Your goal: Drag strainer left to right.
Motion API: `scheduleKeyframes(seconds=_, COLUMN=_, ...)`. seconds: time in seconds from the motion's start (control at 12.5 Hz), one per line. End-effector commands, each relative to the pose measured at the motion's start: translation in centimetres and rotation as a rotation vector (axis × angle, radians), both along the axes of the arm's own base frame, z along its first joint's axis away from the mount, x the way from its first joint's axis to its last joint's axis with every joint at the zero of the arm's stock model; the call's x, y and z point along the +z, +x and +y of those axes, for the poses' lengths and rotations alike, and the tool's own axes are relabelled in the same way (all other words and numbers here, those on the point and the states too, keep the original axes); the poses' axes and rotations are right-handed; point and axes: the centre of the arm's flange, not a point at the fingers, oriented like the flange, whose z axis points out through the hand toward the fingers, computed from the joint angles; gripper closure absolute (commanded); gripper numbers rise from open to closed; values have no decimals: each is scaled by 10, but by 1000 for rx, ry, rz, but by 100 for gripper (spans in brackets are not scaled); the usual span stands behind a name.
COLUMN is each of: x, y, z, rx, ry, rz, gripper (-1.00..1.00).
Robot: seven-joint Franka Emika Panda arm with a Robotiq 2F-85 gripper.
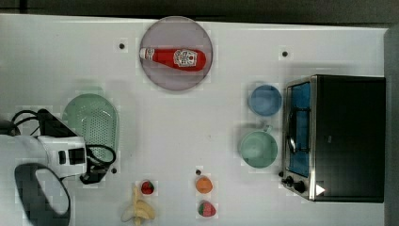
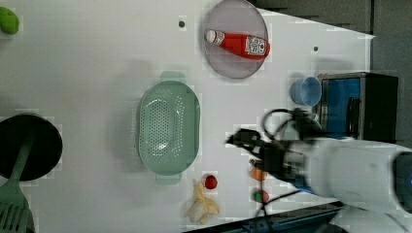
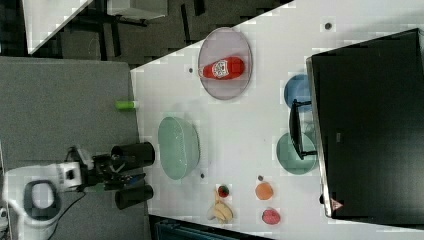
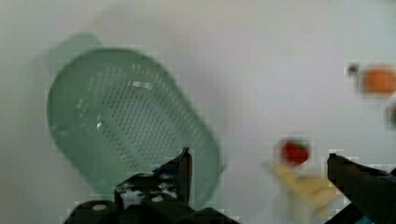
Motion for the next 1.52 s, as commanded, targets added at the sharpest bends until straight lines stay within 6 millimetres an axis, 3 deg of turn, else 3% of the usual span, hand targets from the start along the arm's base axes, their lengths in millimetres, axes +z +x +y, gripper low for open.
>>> scheduleKeyframes(seconds=0.08, x=-9, y=30, z=-7, rx=-364, ry=63, rz=-71, gripper=-100)
scheduleKeyframes(seconds=0.48, x=-115, y=51, z=7, rx=-688, ry=102, rz=33, gripper=-100)
scheduleKeyframes(seconds=0.8, x=-184, y=53, z=16, rx=-772, ry=108, rz=41, gripper=-100)
scheduleKeyframes(seconds=1.2, x=-237, y=58, z=2, rx=-818, ry=98, rz=58, gripper=-100)
scheduleKeyframes(seconds=1.52, x=-251, y=61, z=-20, rx=-849, ry=63, rz=58, gripper=-100)
